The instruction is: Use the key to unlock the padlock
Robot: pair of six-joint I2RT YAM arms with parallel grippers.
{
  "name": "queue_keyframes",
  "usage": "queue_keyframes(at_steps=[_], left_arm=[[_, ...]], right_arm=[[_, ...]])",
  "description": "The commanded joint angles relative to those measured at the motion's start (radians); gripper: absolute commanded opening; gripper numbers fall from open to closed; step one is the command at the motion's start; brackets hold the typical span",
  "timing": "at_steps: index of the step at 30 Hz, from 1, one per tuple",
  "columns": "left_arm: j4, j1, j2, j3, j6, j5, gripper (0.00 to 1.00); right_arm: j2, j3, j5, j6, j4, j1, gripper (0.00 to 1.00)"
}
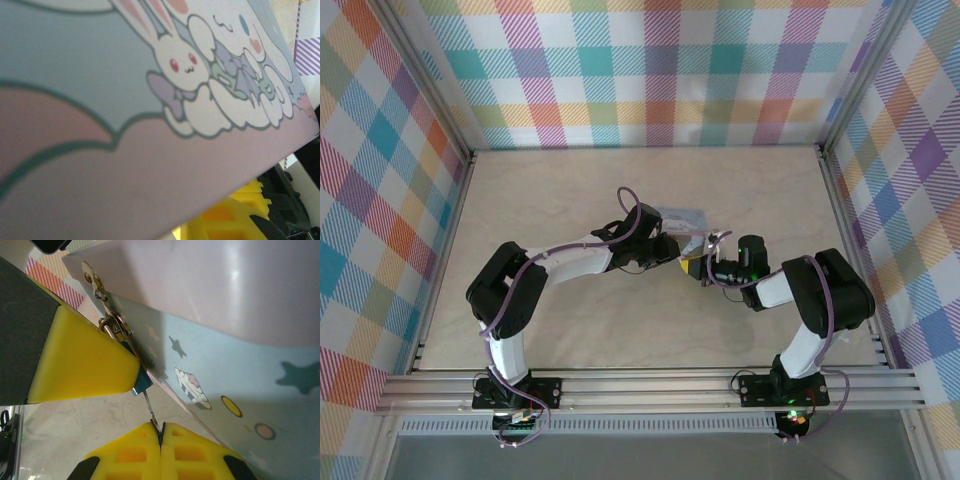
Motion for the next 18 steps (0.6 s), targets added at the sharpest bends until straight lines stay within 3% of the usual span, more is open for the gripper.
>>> queue_keyframes(at_steps=[1,8,18], left_arm=[[0.038,-0.029,-0.043,0.031,0.018,0.114,0.06],[0.048,-0.029,-0.035,0.025,0.009,0.121,0.06],[0.054,-0.031,-0.042,0.032,0.0,0.125,0.06]], right_arm=[[-0.03,0.045,0.049,-0.025,0.033,0.004,0.02],[-0.086,0.041,0.009,-0.011,0.041,0.004,0.02],[-0.039,0.063,0.011,-0.04,-0.01,0.039,0.02]])
